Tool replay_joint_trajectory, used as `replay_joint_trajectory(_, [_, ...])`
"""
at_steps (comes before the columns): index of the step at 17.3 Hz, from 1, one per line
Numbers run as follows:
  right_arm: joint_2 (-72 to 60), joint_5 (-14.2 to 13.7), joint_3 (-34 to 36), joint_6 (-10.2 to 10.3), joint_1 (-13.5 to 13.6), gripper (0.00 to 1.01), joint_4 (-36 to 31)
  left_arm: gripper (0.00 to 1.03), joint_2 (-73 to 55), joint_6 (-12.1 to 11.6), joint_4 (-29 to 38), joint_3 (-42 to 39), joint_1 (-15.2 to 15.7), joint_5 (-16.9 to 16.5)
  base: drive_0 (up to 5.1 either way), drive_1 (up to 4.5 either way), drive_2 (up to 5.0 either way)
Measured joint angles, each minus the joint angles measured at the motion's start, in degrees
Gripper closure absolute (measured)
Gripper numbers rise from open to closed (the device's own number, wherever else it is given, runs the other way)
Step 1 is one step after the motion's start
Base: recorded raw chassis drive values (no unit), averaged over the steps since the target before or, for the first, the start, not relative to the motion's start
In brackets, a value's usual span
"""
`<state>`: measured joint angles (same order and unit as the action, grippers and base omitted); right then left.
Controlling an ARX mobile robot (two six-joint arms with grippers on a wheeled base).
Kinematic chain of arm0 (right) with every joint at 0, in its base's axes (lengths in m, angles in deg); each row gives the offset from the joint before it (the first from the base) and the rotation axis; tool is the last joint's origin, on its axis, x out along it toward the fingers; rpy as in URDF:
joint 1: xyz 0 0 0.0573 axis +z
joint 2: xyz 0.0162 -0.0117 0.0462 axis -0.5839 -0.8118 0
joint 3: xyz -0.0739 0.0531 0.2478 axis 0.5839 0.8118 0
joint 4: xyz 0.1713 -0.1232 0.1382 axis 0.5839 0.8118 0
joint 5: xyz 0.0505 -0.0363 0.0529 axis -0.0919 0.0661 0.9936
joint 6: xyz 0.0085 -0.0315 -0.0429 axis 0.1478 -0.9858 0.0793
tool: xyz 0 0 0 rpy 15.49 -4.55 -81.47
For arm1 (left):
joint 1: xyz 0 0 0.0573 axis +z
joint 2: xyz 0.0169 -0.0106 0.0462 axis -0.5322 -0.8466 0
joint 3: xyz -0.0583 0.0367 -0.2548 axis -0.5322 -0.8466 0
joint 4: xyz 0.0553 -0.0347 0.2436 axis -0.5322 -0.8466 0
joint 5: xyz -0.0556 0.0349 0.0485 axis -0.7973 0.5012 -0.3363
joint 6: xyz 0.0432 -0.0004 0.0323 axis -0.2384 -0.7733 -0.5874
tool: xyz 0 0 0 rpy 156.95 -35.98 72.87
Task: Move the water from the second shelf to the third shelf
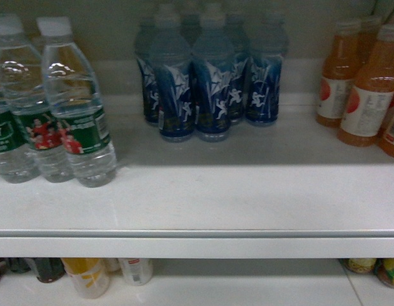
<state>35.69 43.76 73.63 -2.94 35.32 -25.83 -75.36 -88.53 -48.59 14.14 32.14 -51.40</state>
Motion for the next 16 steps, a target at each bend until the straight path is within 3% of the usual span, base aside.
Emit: replay_joint_trajectory(16, [0.11, 0.07, 0.00, 0.02, -0.02, 0.61, 0.09, 0.05, 0.00, 0.00, -0.02, 0.00, 0.00, -0.02, -5.0, 2.43, 2.4])
